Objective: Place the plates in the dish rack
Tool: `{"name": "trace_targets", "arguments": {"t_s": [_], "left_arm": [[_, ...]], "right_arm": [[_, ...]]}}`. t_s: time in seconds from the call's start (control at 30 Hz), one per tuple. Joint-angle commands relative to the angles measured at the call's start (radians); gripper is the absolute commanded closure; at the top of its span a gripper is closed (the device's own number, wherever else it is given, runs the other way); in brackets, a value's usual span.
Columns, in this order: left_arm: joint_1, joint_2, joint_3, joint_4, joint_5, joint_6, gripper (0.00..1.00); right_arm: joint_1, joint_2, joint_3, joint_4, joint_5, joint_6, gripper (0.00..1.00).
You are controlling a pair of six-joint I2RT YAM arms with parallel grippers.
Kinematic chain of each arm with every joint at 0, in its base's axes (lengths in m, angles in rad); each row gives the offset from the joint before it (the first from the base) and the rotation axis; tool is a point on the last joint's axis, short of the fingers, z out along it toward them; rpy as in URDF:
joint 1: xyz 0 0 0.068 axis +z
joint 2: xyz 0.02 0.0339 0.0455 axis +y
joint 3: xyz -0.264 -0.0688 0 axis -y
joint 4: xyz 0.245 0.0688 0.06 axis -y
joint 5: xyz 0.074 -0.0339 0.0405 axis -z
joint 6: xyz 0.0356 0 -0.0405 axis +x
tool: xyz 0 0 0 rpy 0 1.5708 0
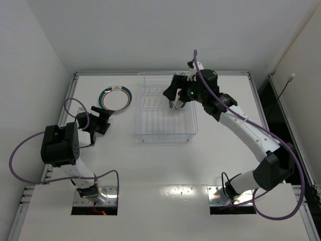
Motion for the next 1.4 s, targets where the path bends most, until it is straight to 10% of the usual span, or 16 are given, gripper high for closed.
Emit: {"name": "trace_targets", "arguments": {"t_s": [0.0, 0.63, 0.77, 1.13, 1.37], "left_arm": [[0.008, 0.099, 0.064, 0.159, 0.003, -0.049, 0.13], [-0.01, 0.375, 0.362, -0.073, 0.049, 0.05, 0.65], [-0.01, 0.389, 0.392, -0.119, 0.101, 0.05, 1.0], [0.042, -0.206, 0.351, -0.414, 0.049, 0.17, 1.0], [0.1, -0.504, 0.382, -0.529, 0.156, 0.202, 1.0]], "right_arm": [[-0.003, -0.021, -0.038, 0.069, -0.067, 0.05, 0.21], [-0.032, 0.051, -0.012, 0.078, -0.184, 0.103, 0.3], [-0.042, 0.063, 0.0, 0.069, -0.215, 0.103, 0.3], [-0.071, 0.117, 0.029, 0.037, -0.316, 0.063, 0.33], [-0.092, 0.175, -0.092, 0.519, -0.669, 0.256, 0.33]]}}
